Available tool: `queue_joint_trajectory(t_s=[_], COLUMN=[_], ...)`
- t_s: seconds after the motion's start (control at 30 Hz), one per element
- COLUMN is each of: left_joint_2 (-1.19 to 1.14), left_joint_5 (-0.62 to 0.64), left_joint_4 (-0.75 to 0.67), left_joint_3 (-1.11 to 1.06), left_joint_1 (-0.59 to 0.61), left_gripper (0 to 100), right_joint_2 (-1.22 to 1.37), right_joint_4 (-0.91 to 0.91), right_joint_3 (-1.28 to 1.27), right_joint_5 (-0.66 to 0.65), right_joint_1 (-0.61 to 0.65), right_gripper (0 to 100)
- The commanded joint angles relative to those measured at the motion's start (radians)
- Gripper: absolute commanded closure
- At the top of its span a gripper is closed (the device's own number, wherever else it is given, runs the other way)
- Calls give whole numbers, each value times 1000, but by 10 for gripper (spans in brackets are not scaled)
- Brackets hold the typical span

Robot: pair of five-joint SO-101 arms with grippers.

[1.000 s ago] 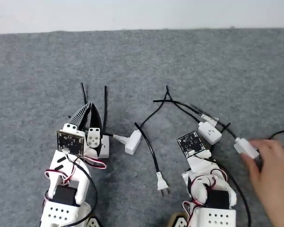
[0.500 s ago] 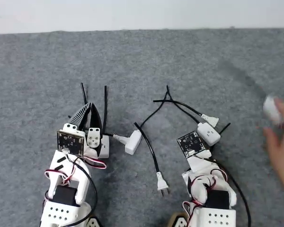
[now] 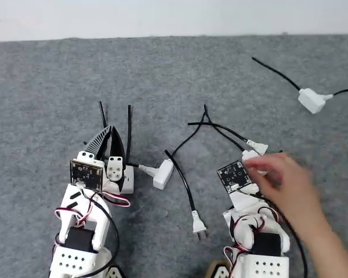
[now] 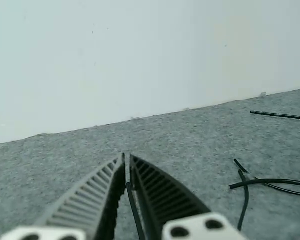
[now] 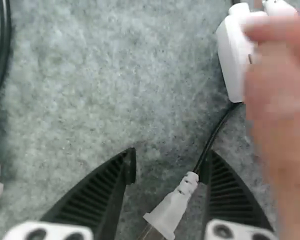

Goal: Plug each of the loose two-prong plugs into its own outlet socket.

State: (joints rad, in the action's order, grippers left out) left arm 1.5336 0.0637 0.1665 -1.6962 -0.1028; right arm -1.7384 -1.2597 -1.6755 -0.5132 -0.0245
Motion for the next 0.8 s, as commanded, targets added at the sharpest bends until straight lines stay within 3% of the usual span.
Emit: queue_joint_trajectory(t_s=[0.0, 0.77], left_joint_2=[-8, -8], left_joint_5=[-12, -12], left_joint_4=[-28, -29], left_joint_3=[7, 7], left_joint_1=[-8, -8], left_gripper=[988, 987], right_joint_2=[-13, -12], right_joint_4=[-8, -8], right_joint_3=[-11, -11], right_joint_5=[9, 9], right_joint_1=[-12, -13], right_gripper=[782, 782])
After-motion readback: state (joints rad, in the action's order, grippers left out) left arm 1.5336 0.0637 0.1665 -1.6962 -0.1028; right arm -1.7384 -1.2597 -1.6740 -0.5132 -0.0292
